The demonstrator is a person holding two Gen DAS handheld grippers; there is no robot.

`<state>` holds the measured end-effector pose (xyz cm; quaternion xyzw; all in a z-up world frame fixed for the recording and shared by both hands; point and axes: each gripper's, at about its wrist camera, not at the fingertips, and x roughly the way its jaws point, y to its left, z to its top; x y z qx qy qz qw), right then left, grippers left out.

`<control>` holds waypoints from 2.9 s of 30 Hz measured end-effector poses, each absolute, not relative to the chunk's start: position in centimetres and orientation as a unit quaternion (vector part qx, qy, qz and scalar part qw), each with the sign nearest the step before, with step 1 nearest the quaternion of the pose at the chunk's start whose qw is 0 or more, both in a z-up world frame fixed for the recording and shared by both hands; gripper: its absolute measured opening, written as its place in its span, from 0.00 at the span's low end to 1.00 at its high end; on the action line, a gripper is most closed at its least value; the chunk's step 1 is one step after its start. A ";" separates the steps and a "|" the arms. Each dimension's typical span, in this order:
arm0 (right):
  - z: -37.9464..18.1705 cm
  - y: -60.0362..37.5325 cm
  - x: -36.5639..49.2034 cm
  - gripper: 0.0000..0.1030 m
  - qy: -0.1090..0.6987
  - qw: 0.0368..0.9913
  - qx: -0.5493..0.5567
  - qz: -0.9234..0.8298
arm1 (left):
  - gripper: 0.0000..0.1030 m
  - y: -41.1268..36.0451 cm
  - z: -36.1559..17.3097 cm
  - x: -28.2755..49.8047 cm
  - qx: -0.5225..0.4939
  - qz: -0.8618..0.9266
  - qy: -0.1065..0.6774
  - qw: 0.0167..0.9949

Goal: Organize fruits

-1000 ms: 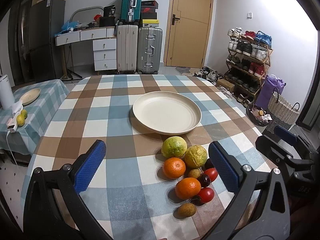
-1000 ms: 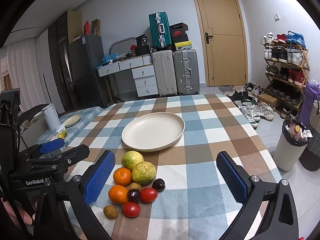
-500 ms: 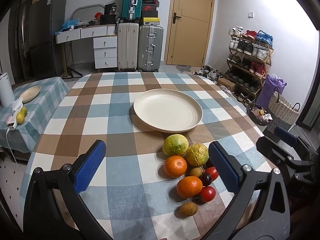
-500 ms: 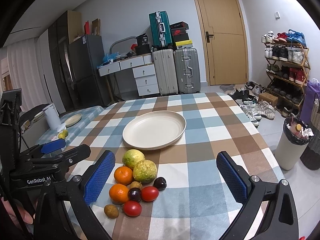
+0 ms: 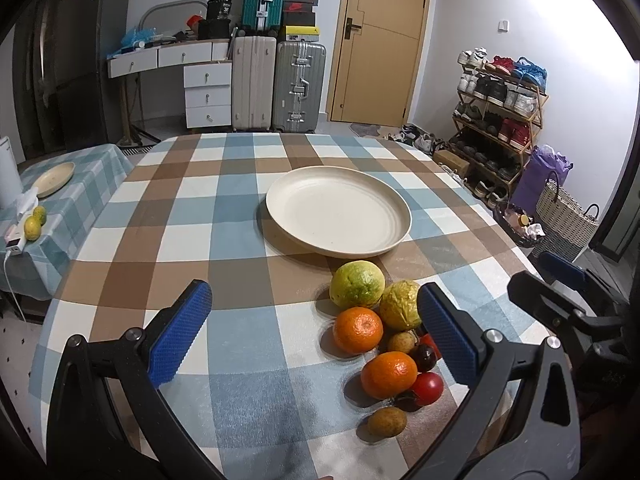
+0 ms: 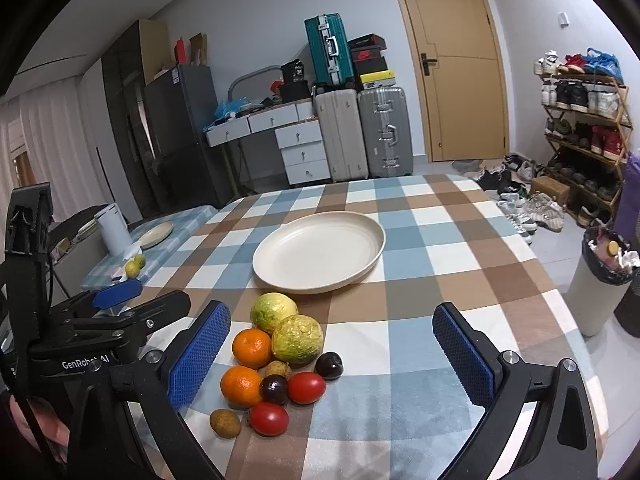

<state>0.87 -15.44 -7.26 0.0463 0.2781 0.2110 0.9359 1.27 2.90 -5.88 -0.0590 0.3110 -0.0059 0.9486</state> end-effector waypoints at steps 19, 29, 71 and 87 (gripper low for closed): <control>-12.9 -12.5 9.1 1.00 0.409 0.854 0.078 0.312 | 0.99 7.0 -9.3 7.3 -0.123 -0.022 0.358 0.925; -14.8 -11.9 11.1 0.83 0.443 0.827 0.097 0.332 | 0.99 7.8 -11.0 9.9 -0.139 -0.032 0.379 0.914; -13.5 -19.8 10.2 0.49 0.346 0.836 0.234 0.357 | 0.95 3.2 -13.2 16.0 -0.136 -0.115 0.462 0.869; -13.9 -20.5 10.3 0.49 0.340 0.826 0.250 0.374 | 0.47 1.3 -14.0 16.9 -0.125 -0.134 0.484 0.856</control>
